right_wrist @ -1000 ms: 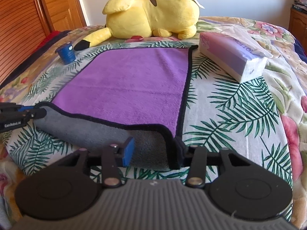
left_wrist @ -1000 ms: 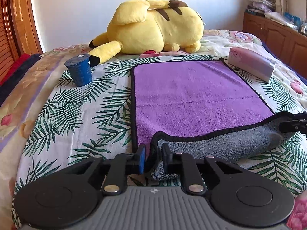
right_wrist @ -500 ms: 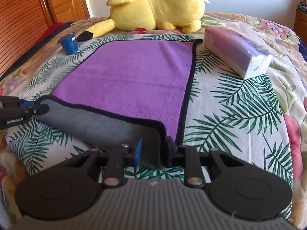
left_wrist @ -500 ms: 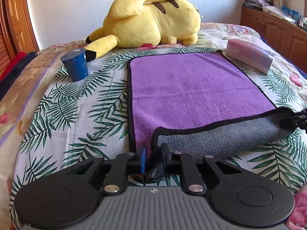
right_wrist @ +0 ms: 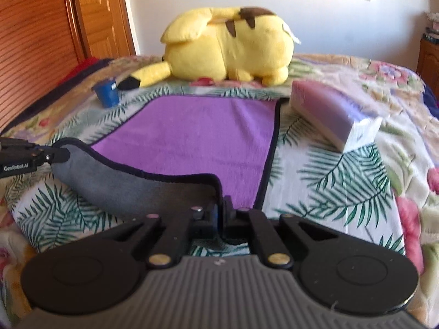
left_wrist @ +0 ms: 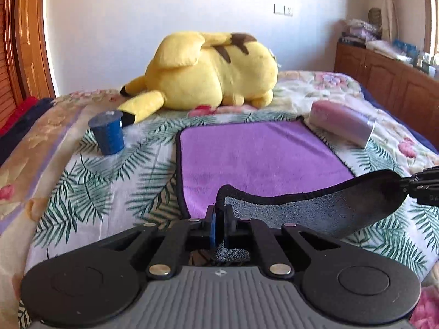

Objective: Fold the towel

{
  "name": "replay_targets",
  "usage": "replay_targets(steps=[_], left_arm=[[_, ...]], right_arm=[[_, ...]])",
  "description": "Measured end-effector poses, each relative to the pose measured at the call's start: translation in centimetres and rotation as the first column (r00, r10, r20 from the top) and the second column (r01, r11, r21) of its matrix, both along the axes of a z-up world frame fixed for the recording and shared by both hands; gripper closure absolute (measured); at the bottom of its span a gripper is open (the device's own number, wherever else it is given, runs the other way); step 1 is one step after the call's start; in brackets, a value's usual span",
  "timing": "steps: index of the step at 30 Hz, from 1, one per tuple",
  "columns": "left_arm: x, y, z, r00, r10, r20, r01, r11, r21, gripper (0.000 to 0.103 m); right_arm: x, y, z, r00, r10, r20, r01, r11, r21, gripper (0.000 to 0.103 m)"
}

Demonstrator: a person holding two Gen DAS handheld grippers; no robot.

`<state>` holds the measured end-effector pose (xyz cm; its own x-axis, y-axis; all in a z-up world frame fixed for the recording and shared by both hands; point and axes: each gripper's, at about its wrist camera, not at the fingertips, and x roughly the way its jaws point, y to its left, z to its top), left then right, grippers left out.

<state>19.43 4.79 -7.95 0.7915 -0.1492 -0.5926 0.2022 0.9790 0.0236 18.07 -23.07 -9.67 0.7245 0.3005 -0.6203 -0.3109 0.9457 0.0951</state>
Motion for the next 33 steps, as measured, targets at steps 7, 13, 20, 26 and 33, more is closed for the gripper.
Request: replay_targets(steps=[7,13,20,26,33], left_arm=[[0.3,-0.3,0.6,1.000,-0.014,0.027,0.014,1.000,0.003,0.103],[0.9,-0.4,1.1,0.999,-0.025,0.044,0.025,1.000,0.003,0.103],[1.5,-0.4,1.6,0.998,-0.028,0.057,0.027,1.000,0.011,0.103],[2.3,-0.5,2.2,0.998,-0.033,0.061,0.032,0.999,0.019,0.103],[4.1,-0.5,2.4,0.995,-0.067,0.070,0.064,0.997,0.038,0.103]], right_arm=[[0.0,-0.1,0.7,0.999,-0.023,0.029,0.023,1.000,-0.007,0.100],[0.2,0.1,1.0,0.998,-0.017,0.058,0.018,1.000,-0.020,0.100],[0.7,-0.1,1.3,0.996,-0.016,0.083,0.017,1.000,-0.014,0.100],[1.4,0.0,1.6,0.994,-0.004,0.107,0.005,1.000,-0.015,0.100],[2.2,0.1,1.8,0.992,0.014,0.124,-0.011,1.000,-0.024,0.100]])
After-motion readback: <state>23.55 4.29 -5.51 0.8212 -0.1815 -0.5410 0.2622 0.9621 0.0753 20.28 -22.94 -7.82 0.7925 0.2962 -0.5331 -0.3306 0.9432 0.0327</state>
